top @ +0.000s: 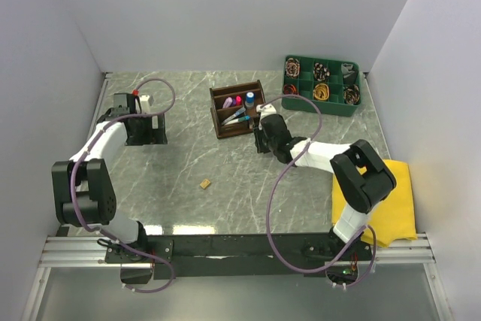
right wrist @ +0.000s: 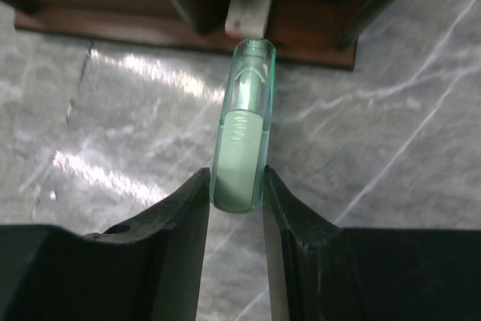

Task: Sort the stationery into containers
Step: Place the stationery in the storage box.

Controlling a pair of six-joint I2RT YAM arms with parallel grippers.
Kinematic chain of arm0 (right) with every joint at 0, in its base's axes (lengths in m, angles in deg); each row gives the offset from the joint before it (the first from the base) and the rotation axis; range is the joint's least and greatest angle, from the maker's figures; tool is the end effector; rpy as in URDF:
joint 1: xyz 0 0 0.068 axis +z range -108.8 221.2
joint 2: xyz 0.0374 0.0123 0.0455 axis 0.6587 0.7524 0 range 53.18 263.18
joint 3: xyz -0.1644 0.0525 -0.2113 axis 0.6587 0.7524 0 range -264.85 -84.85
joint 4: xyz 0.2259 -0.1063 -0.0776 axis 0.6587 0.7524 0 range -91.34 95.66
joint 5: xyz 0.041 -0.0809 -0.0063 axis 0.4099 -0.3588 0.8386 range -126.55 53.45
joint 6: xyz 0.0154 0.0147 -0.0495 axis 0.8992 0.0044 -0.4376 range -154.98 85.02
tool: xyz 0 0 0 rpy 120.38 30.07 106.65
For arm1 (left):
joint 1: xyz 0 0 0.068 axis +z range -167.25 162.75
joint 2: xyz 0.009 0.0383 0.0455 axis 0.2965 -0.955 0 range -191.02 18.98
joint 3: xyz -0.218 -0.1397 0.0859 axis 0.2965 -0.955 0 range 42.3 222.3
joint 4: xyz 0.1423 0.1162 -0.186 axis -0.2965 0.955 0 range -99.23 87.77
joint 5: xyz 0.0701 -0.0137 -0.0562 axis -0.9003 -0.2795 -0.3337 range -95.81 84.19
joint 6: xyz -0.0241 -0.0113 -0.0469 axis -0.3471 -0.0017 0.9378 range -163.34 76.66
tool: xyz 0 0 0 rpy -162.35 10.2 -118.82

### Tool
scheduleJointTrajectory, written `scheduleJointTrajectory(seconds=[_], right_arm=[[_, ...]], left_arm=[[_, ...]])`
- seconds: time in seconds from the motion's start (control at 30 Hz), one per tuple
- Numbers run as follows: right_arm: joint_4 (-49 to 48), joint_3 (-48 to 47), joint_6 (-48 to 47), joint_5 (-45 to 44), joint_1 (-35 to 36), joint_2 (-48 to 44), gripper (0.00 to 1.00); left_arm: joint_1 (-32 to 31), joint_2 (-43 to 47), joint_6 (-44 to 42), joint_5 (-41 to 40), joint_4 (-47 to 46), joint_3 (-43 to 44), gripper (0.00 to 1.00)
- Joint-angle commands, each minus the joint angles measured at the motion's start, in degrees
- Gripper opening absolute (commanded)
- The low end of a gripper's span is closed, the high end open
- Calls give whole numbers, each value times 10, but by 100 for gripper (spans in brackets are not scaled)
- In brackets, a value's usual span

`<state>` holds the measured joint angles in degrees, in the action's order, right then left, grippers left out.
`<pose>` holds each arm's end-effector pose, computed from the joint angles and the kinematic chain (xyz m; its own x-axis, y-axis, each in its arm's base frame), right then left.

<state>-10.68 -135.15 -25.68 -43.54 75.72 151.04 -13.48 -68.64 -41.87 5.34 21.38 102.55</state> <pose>0.2922 0.1958 0.1671 -0.5812 -0.2050 -0.7875 -0.3950 0.9172 0.0527 0.3117 0.0136 0.2256 -0.8467 -0.0810 -0.5258 0.0161 0.9840 -0.1775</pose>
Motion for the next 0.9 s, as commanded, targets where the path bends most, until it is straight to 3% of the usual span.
scheduleJointTrajectory(seconds=[0.0,0.87], right_arm=[[-24,-50,-13,-15,-9,16,3],[-52,-161,-41,-35,-19,112,8]], left_arm=[[2,-12,12,4,-11,28,99],[2,-46,16,18,-12,42,99]])
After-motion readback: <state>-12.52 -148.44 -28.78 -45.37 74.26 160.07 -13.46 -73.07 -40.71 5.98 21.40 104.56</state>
